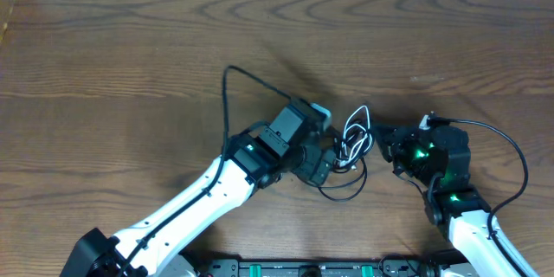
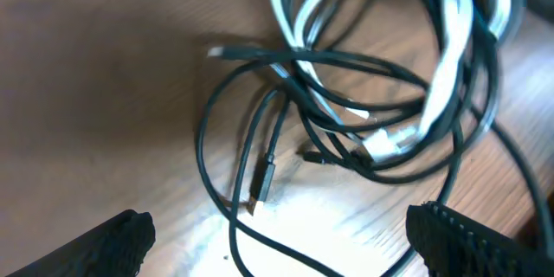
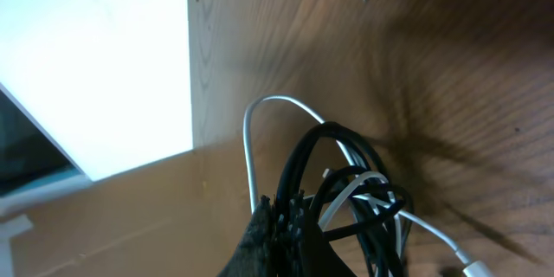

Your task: Untangle cables

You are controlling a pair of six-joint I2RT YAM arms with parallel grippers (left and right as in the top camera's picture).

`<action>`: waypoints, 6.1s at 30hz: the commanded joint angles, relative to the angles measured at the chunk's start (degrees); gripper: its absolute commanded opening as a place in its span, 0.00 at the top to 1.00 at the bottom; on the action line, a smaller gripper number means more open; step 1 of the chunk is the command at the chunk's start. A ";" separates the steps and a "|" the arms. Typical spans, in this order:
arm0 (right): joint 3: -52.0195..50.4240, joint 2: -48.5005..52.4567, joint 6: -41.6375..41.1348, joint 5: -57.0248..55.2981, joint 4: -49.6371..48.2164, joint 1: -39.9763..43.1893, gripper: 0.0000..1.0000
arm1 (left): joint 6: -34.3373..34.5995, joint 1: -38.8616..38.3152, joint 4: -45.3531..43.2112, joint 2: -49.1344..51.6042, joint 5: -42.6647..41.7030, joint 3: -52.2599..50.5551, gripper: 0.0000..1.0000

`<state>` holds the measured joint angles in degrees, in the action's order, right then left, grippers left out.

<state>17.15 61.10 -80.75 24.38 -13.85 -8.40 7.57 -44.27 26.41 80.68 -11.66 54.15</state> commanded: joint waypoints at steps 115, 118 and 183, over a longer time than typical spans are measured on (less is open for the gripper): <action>1.92 1.44 -0.66 6.01 -5.81 -8.96 0.74 | -16.76 -10.84 -16.79 -3.67 9.64 -3.69 0.93; 1.92 1.51 -0.57 3.89 -6.08 -9.03 0.84 | -16.79 -10.82 -16.94 -4.24 3.93 -3.69 0.93; 1.92 1.16 -10.49 6.56 -16.68 -16.02 0.62 | -17.40 7.76 -10.05 -14.47 -18.29 -3.69 0.93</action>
<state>19.00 62.39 -89.89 36.47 -31.07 -22.94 -9.06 -35.33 16.51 66.32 -29.63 50.06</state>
